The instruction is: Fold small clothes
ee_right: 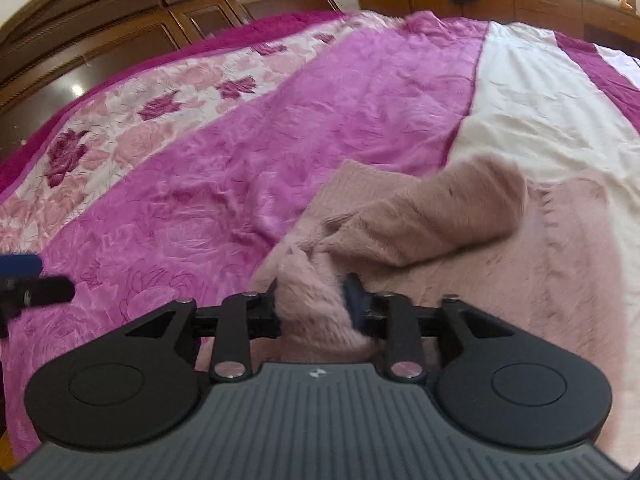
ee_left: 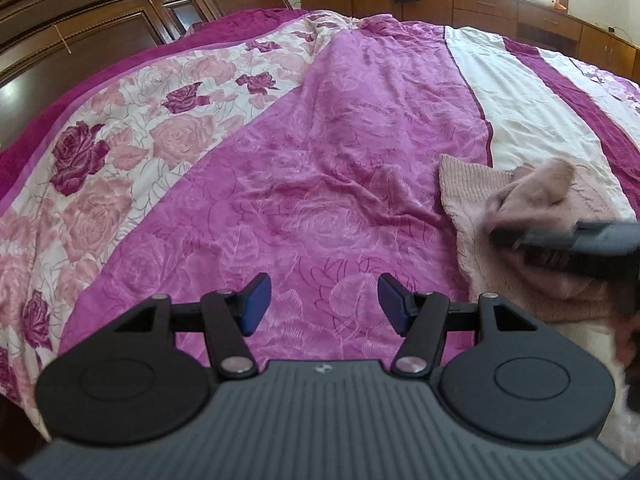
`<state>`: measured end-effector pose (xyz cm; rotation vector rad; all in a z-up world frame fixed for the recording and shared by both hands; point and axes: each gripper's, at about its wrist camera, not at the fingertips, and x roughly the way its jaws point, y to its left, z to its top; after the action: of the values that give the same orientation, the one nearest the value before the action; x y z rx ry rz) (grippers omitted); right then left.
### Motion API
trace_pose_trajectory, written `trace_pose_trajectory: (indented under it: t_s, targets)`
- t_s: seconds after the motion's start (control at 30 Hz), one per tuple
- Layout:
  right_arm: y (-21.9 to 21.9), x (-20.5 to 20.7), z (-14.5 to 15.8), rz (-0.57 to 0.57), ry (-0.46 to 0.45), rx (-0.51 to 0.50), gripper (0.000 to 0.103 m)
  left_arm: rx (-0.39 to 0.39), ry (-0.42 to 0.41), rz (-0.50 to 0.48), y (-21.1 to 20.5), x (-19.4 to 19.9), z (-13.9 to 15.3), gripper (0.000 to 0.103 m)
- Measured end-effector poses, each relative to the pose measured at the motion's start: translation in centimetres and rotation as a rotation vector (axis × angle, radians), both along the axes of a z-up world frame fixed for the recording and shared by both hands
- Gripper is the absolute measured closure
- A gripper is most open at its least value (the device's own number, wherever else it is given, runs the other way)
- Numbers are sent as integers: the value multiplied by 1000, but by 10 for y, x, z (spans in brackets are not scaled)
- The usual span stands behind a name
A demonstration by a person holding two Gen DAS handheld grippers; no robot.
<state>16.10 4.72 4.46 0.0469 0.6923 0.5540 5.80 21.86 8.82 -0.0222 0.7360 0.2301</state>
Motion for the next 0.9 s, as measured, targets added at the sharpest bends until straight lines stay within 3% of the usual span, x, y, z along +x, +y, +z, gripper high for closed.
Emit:
trace_pose_trajectory:
  t_s: [0.03, 0.1, 0.33, 0.6, 0.9]
  targets:
    - [0, -5, -2, 3, -17, 14, 48, -5, -6, -6, 0, 2, 1, 42]
    - [-2, -15, -1, 16, -24, 34, 43, -19, -20, -27, -3, 7, 3, 42]
    - [-58, -55, 23, -17, -25, 162, 42, -71, -61, -160, -34, 39, 9, 42]
    - [-135, -71, 38, -198, -75, 187, 38, -105, -54, -302, -81, 89, -2, 42]
    - [-189, -59, 12, -403, -20, 257, 34, -91, -15, -371, -114, 143, -31, 42]
